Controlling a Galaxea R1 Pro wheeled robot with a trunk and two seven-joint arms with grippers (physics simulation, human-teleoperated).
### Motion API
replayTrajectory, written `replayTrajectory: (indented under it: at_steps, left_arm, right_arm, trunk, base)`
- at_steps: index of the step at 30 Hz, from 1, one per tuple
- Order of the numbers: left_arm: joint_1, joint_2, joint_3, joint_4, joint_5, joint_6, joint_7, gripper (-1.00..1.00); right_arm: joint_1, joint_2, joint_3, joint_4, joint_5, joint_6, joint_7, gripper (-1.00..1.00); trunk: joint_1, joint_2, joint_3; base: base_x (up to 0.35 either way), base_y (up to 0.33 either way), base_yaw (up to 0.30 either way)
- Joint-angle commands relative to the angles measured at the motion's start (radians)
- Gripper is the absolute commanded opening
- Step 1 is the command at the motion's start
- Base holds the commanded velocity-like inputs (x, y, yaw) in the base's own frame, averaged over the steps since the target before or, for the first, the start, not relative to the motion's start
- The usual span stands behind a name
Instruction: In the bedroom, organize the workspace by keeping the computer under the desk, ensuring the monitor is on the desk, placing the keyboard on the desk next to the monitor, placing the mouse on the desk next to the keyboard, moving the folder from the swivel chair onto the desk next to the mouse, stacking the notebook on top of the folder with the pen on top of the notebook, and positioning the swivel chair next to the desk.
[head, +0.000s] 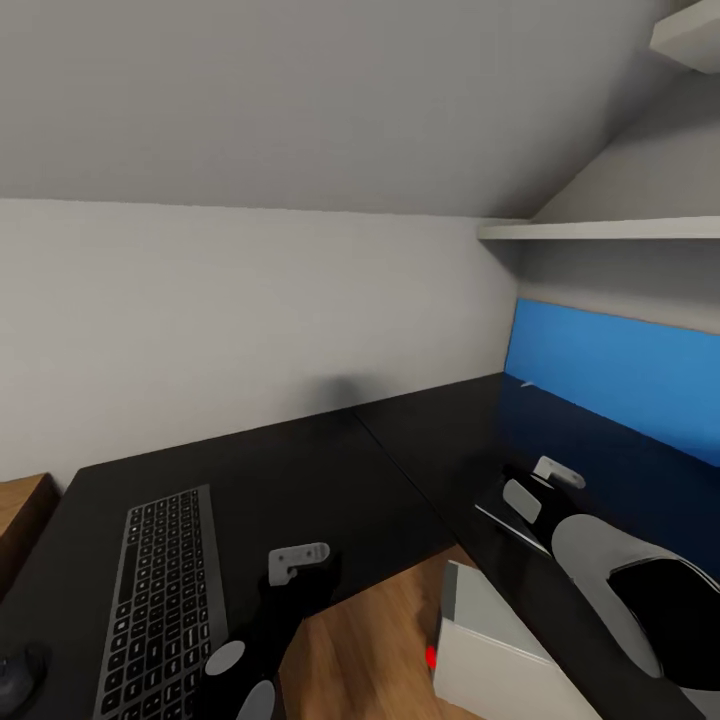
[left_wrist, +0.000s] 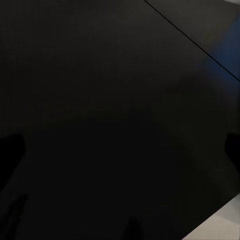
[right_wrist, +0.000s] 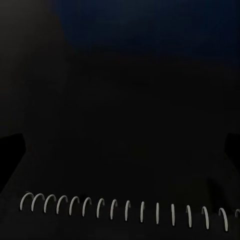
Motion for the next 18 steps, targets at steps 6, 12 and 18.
replayTrajectory:
  at_steps: [6, 12, 18]
  left_arm:
    - [-0.001, 0.002, -0.001, -0.001, 0.01, 0.002, 0.009, 1.0]
    - [-0.001, 0.002, -0.001, -0.001, 0.01, 0.002, 0.009, 1.0]
    - [-0.001, -0.001, -0.002, -0.001, 0.01, 0.002, 0.01, 1.0]
  right_arm:
    - [0.0, 0.0, 0.006, -0.001, -0.011, -0.003, -0.003, 1.0]
    - [0.0, -0.002, 0.005, 0.0, -0.012, 0.002, -0.003, 1.0]
    - [0.0, -0.002, 0.004, 0.001, -0.013, 0.007, -0.003, 1.0]
  trunk:
    - [0.0, -0.001, -0.001]
    - [0.0, -0.001, -0.001]
    - [0.0, -0.001, -0.001]
  base:
    - [0.0, 0.0, 0.0]
    - [0.0, 0.0, 0.0]
    - [0.0, 0.0, 0.0]
